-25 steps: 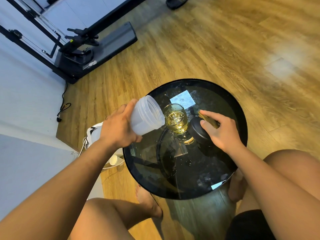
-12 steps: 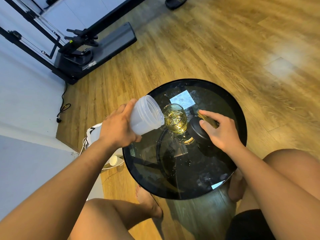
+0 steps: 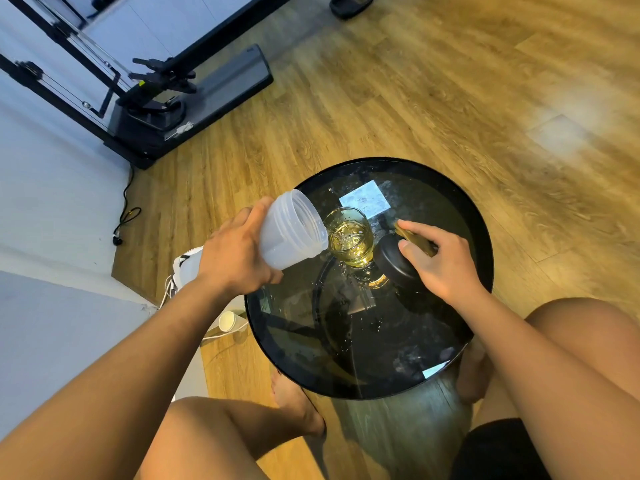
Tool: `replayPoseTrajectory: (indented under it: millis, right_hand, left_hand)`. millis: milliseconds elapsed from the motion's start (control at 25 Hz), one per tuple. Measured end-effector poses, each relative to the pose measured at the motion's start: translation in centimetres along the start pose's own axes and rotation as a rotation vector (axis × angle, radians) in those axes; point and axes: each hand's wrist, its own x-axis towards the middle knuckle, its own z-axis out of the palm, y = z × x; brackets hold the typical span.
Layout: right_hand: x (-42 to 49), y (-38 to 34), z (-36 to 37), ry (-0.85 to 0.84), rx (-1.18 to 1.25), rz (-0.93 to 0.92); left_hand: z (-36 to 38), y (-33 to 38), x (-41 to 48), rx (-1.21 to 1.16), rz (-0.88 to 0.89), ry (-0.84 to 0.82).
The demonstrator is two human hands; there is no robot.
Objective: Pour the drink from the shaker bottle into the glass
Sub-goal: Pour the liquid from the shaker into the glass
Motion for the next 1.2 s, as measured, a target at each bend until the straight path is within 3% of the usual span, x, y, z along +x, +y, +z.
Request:
replayPoseTrajectory:
  millis: [1200]
  right_hand:
    - [0.02, -0.04, 0.11, -0.007, 0.006, 0.002]
  left_hand:
    - [-0.67, 0.23, 0.01, 0.02, 0.013, -0.003]
